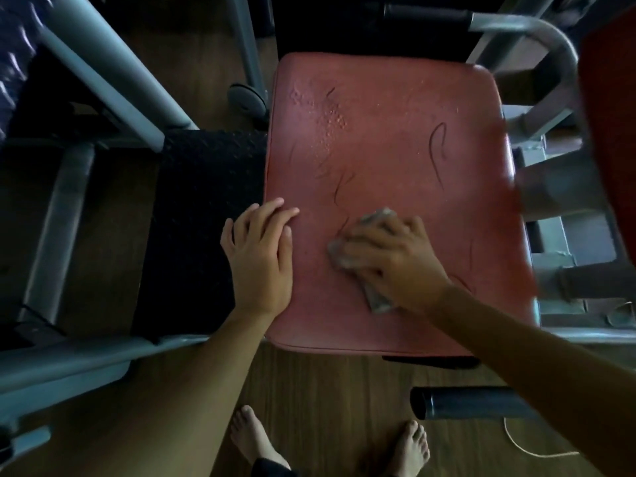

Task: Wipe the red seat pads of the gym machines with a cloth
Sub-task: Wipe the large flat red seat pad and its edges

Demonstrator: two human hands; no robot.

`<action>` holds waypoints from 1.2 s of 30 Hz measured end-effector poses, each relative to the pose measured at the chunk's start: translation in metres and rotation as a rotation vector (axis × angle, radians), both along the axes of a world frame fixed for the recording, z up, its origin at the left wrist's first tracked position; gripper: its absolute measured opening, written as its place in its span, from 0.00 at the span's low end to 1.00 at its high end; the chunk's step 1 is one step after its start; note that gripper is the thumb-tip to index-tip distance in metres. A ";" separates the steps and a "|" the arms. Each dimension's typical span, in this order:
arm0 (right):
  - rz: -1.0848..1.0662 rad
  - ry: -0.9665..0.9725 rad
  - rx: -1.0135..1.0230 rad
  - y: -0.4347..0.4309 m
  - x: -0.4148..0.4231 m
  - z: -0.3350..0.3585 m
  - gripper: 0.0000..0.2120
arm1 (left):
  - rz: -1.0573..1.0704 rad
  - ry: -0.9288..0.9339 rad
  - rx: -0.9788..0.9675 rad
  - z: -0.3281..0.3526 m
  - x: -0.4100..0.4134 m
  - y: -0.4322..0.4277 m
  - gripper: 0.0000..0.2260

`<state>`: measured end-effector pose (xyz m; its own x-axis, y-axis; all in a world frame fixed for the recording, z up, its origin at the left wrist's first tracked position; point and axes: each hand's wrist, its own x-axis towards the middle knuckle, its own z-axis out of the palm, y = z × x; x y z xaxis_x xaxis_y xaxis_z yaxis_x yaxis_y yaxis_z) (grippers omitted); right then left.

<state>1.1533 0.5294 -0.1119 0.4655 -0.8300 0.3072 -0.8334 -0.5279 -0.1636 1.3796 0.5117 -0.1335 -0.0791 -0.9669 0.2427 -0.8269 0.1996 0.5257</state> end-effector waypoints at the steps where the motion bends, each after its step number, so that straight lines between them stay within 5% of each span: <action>1: -0.142 -0.056 0.010 -0.004 0.005 0.002 0.10 | 0.002 -0.008 0.000 0.000 0.000 0.000 0.14; 4: -0.217 -0.135 0.054 0.011 0.014 0.005 0.10 | 0.002 -0.005 0.004 0.001 0.001 -0.001 0.14; 9: 0.359 -0.018 0.184 0.059 -0.023 0.015 0.10 | 0.003 0.024 -0.004 0.000 0.002 0.001 0.14; 18: 0.750 0.094 0.155 0.040 0.008 0.010 0.12 | 0.030 0.052 0.060 -0.001 0.002 -0.001 0.15; 25: 0.473 -0.034 0.117 0.043 0.004 0.002 0.14 | 0.028 0.084 0.043 -0.002 0.002 0.000 0.15; 36: -0.495 -0.156 0.146 -0.111 0.013 0.001 0.15 | 0.030 0.057 0.033 -0.002 0.001 0.000 0.14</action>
